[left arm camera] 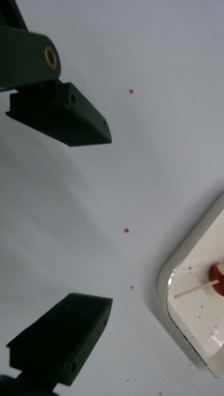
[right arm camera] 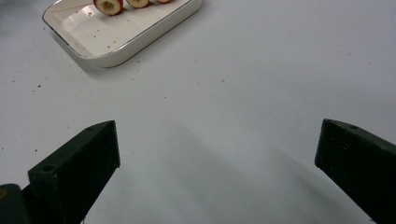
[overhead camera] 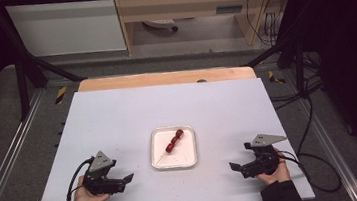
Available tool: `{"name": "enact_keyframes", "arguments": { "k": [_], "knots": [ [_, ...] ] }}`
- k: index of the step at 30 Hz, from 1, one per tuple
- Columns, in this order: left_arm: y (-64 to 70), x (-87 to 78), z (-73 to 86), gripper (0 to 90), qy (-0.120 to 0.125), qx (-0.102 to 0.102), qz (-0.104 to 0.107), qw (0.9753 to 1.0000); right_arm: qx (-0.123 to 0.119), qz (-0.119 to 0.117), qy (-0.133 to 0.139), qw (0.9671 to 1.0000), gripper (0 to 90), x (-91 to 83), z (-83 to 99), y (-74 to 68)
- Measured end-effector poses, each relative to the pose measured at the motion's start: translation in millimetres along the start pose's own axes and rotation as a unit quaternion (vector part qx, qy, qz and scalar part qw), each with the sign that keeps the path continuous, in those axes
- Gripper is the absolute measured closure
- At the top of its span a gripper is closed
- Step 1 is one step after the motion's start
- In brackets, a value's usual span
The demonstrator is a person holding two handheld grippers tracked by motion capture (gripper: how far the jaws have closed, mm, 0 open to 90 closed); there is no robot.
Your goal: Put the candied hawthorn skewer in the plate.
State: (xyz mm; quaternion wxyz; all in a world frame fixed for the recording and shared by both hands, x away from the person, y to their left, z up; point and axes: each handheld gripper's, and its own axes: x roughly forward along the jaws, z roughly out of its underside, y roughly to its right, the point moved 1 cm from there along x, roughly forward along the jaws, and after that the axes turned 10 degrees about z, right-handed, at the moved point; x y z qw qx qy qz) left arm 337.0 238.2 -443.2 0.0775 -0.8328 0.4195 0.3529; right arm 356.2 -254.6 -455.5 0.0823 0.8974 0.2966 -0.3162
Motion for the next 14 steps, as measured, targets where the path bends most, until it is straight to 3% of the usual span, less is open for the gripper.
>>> {"name": "enact_keyframes", "arguments": {
  "k": [5,14],
  "knots": [
    [-5.4,-2.8,11.5,17.3,0.004,-0.01,0.008,0.9999,-0.006,0.001,-0.004,1.0,0.5,0.9,0.9,-0.3],
    [-8.5,-5.1,15.7,17.3,0.008,-0.013,0.015,0.9998,-0.01,0.0,-0.015,0.9998,0.5,4.7,2.9,-2.8]
  ]
}}
